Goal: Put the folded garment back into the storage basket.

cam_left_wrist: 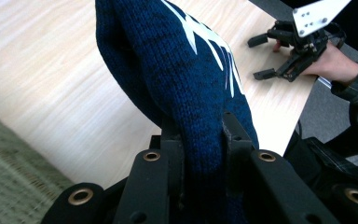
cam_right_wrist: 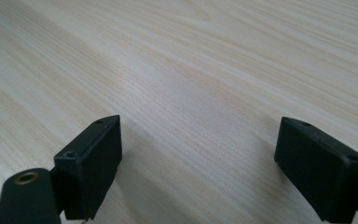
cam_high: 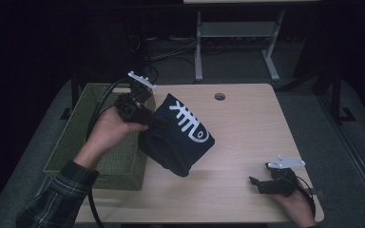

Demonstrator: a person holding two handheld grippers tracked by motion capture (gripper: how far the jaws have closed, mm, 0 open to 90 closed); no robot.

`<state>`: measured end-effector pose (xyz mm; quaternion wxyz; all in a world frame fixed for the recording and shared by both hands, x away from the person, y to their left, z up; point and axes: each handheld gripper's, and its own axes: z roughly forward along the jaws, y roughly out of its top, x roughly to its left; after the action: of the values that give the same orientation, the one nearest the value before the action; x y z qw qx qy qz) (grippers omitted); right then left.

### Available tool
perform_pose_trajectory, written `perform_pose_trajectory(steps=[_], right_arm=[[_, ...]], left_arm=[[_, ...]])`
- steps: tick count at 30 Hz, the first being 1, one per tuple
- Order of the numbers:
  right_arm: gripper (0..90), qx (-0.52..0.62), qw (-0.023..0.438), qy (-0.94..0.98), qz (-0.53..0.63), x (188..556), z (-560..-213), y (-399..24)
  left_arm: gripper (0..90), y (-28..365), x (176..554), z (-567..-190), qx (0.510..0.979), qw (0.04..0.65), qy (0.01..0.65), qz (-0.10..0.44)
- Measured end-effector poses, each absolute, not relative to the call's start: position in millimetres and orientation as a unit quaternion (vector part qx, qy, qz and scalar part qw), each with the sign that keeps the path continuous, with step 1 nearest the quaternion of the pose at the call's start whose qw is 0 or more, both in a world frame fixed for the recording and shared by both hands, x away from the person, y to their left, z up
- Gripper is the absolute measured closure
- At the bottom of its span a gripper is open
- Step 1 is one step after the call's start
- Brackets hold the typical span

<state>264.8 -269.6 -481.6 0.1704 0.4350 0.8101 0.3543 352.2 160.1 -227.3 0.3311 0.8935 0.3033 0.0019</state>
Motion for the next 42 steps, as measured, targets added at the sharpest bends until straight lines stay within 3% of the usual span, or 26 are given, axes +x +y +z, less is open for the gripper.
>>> perform_pose_trajectory(steps=[24,42], right_arm=[[14.5,0.441,0.175,0.807,0.352,269,-482,-268],[14.5,0.442,0.175,0.806,0.352,269,-482,-268]], left_arm=[[75.6,232,338,-186,0.862,0.358,0.356,0.050],[75.6,288,329,-176,0.834,0.373,0.399,0.074]])
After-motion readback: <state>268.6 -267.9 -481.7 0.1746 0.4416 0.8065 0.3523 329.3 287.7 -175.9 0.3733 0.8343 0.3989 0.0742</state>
